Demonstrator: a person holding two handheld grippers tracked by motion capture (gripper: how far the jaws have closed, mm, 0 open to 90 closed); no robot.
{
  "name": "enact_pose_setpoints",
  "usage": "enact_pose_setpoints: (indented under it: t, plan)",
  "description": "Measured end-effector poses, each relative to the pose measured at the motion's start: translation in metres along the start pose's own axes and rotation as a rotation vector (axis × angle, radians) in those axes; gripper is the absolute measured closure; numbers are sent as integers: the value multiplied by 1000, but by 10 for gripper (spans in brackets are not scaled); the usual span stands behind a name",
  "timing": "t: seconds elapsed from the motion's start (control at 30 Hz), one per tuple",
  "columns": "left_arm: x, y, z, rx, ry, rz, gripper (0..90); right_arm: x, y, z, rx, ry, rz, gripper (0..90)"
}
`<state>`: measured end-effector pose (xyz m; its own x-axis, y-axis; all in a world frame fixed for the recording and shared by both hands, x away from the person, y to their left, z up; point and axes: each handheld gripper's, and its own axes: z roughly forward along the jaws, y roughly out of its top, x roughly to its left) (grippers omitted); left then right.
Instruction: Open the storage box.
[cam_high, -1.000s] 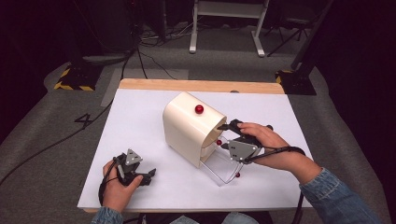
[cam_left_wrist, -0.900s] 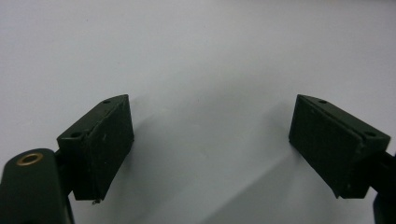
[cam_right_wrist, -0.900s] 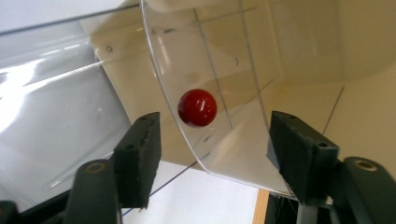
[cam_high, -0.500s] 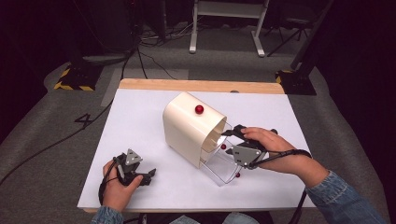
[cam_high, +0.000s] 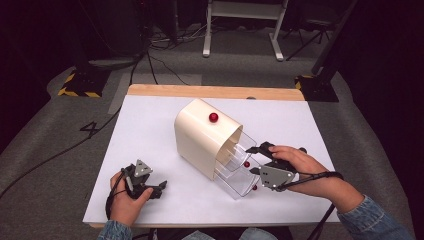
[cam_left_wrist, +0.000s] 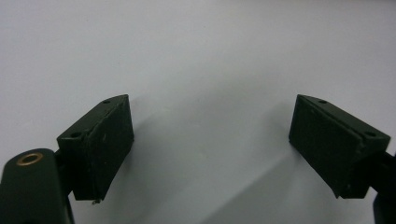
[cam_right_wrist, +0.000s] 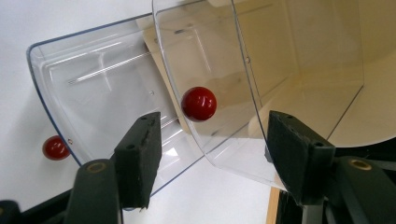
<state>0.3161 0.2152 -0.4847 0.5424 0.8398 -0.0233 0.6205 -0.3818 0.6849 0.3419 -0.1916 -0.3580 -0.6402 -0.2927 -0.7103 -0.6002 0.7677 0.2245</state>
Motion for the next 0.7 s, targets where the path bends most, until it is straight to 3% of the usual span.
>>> enact_pose_setpoints:
  t: [0.7]
  plan:
    - [0,0,0,1,-1,2,139,12,-6,-11,1,4,14,382]
